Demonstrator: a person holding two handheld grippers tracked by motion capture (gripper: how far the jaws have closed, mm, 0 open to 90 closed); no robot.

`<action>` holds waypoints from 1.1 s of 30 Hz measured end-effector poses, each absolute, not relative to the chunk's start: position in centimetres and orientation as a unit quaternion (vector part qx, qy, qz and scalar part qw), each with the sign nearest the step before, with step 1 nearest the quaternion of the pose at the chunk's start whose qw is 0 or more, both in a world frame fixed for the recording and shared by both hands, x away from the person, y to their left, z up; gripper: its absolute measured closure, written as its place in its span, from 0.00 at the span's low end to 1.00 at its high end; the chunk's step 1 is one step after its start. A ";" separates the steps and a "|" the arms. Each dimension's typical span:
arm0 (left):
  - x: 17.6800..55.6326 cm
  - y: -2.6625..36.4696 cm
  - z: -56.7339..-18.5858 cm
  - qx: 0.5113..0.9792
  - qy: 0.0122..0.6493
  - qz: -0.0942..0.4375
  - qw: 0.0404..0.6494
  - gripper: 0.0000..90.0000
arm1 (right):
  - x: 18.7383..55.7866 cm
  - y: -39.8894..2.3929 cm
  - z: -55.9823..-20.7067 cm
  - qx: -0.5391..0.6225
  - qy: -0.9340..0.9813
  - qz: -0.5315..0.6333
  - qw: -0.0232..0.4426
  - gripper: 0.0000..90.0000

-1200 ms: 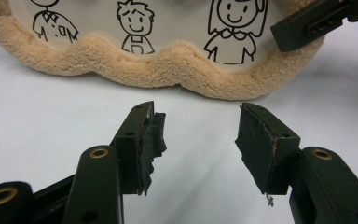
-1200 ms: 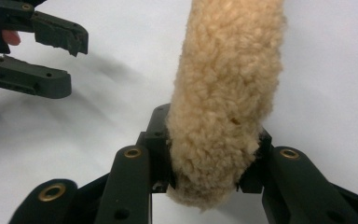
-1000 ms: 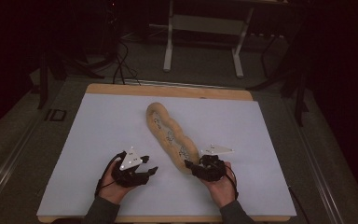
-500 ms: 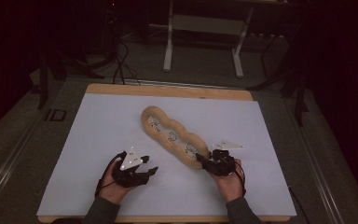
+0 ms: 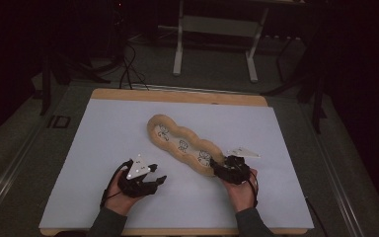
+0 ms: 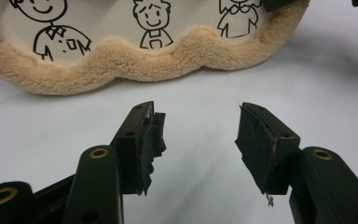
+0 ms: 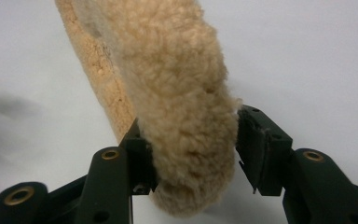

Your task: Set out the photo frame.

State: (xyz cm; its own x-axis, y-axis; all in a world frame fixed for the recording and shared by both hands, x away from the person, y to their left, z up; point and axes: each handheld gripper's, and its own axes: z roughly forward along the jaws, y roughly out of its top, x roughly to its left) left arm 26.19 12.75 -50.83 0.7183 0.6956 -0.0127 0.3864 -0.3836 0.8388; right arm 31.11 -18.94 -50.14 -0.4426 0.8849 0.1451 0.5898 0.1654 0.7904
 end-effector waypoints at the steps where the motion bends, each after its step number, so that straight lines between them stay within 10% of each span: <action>1: 26.2 12.8 -50.8 0.814 0.333 0.174 0.444 0.53 | 31.2 -18.8 -50.2 0.498 0.742 0.413 0.177 0.58; 33: 26.6 14.4 -50.4 0.792 0.362 0.187 0.455 0.53 | 30.5 -18.6 -49.7 0.406 0.789 0.439 0.143 0.75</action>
